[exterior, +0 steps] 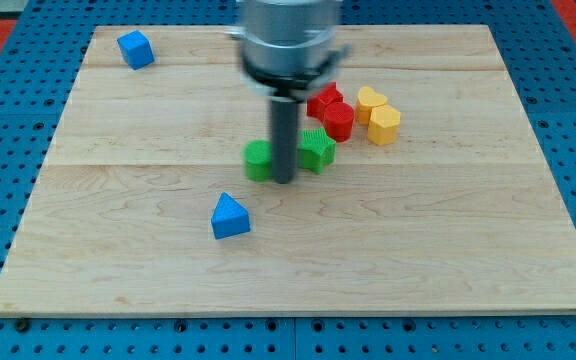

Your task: Push the green circle slightly upwards

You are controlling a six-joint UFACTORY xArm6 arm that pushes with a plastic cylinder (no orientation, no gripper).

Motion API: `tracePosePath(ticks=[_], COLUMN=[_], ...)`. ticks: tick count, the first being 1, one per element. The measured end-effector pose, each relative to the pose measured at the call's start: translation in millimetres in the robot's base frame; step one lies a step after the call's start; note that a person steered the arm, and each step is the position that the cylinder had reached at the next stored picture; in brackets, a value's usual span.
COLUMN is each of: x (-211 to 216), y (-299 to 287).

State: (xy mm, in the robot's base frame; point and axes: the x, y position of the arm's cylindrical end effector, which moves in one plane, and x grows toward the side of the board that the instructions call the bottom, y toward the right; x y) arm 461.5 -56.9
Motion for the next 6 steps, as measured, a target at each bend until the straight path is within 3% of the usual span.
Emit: tracePosePath(ticks=[1, 3, 4, 5, 6], x=[17.2, -60.8, -69.2, -35.9, -34.3], y=[-45.7, -96.0, -38.6, -64.2, -9.6])
